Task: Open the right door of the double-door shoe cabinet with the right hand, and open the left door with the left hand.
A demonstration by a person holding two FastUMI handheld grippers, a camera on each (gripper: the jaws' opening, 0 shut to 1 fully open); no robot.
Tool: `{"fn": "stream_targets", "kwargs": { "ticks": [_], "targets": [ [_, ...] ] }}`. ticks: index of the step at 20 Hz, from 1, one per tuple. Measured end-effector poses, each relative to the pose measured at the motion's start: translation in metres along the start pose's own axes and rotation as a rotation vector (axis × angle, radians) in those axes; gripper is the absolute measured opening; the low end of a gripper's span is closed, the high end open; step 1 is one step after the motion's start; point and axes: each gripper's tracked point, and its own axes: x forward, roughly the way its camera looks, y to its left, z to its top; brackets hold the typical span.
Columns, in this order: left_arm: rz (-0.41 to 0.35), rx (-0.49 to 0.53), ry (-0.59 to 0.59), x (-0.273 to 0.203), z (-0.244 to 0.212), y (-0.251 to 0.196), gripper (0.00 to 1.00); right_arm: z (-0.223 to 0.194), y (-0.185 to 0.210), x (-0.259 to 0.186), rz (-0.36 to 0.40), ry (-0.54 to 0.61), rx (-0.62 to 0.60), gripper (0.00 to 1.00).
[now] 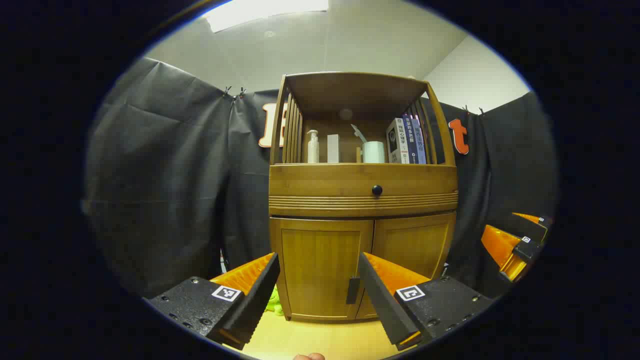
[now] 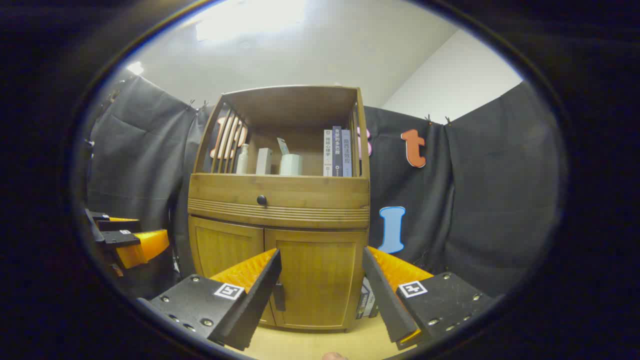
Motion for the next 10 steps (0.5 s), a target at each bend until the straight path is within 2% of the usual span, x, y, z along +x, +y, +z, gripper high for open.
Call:
{"fn": "stream_targets", "kwargs": {
  "ticks": [10],
  "targets": [
    [0.025,-0.023,0.010,0.030,-0.001,0.003,0.94,-0.030,0.009,0.050,0.018,0.036,-0.028,0.97]
  ]
}}
